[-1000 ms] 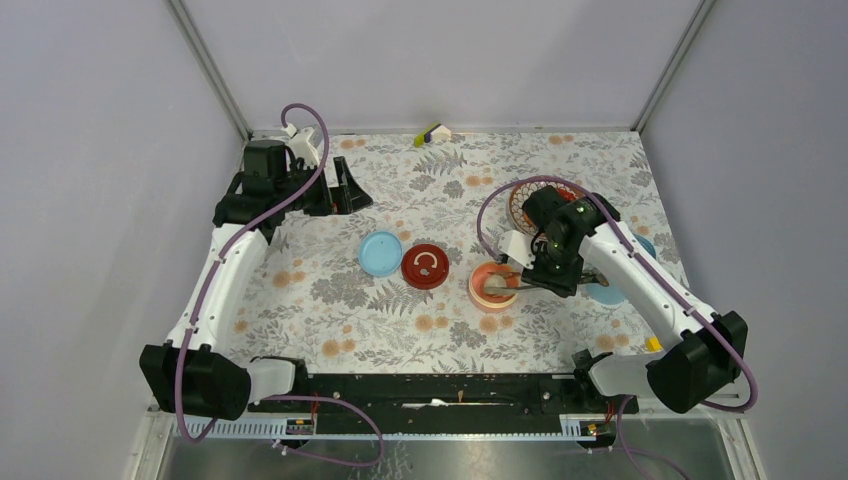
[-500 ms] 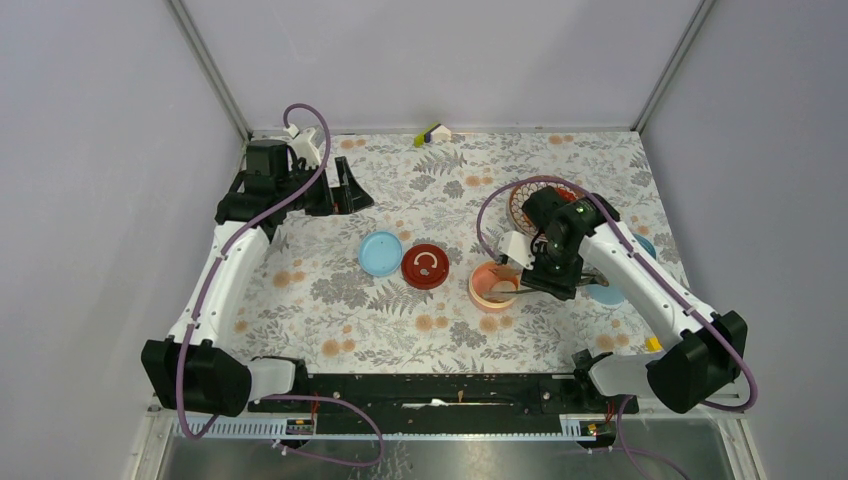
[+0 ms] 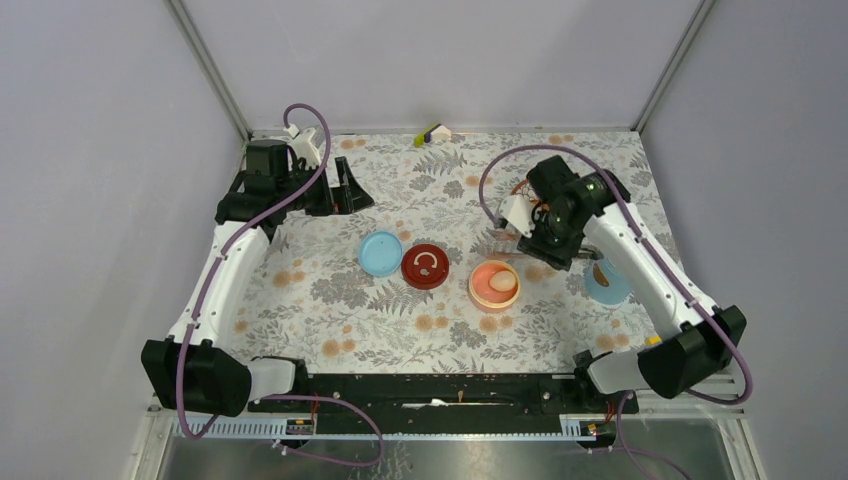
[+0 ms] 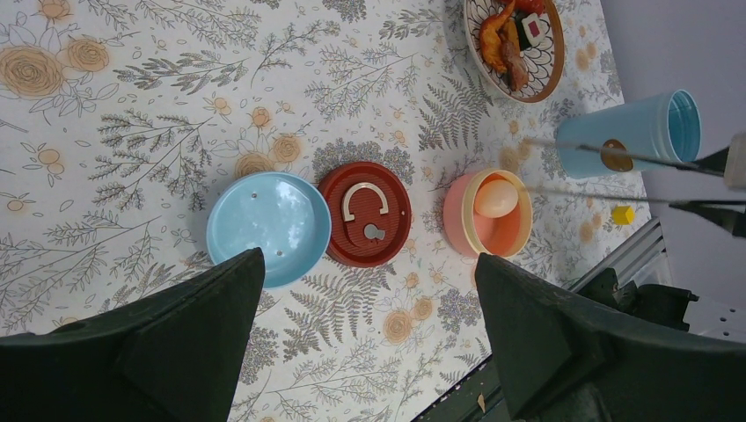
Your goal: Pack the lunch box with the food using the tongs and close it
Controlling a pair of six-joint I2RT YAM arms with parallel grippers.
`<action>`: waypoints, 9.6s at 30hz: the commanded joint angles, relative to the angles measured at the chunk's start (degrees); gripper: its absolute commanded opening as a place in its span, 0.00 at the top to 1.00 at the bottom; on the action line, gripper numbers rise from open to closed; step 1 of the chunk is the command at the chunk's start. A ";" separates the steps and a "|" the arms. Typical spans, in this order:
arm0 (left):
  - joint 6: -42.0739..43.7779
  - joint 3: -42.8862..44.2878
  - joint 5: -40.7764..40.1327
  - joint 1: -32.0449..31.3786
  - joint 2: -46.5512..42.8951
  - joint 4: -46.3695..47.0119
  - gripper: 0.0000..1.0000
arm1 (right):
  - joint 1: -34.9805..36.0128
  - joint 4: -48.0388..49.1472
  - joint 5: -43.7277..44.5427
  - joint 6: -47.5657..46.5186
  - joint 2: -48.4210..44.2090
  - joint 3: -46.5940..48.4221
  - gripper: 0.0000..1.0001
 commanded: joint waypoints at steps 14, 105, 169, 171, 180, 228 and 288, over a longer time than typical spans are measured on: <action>-0.55 0.81 1.63 0.35 -0.33 3.03 0.01 | -19.95 4.17 14.44 -4.59 14.59 13.40 0.52; -3.63 -1.17 5.50 0.70 -1.76 4.04 0.01 | -30.08 -7.94 1.43 22.31 36.53 30.09 0.49; -2.66 -3.54 1.95 1.75 -1.98 5.30 0.01 | -8.87 -3.80 -10.93 -2.80 4.06 4.71 0.66; -2.66 -3.60 1.99 1.76 -1.98 5.38 0.01 | -7.37 -2.61 -9.54 -3.97 2.10 1.12 0.66; -2.93 -3.35 2.69 1.81 -1.64 5.99 0.01 | -5.11 -0.21 -8.52 -7.57 -2.19 -7.29 0.64; -2.93 -1.99 3.76 1.85 -0.03 5.93 0.01 | -5.28 7.45 -1.11 -4.35 1.12 0.52 0.52; -3.03 -3.71 5.25 2.42 -0.49 6.59 0.01 | -23.67 10.33 20.05 -8.52 32.87 21.35 0.56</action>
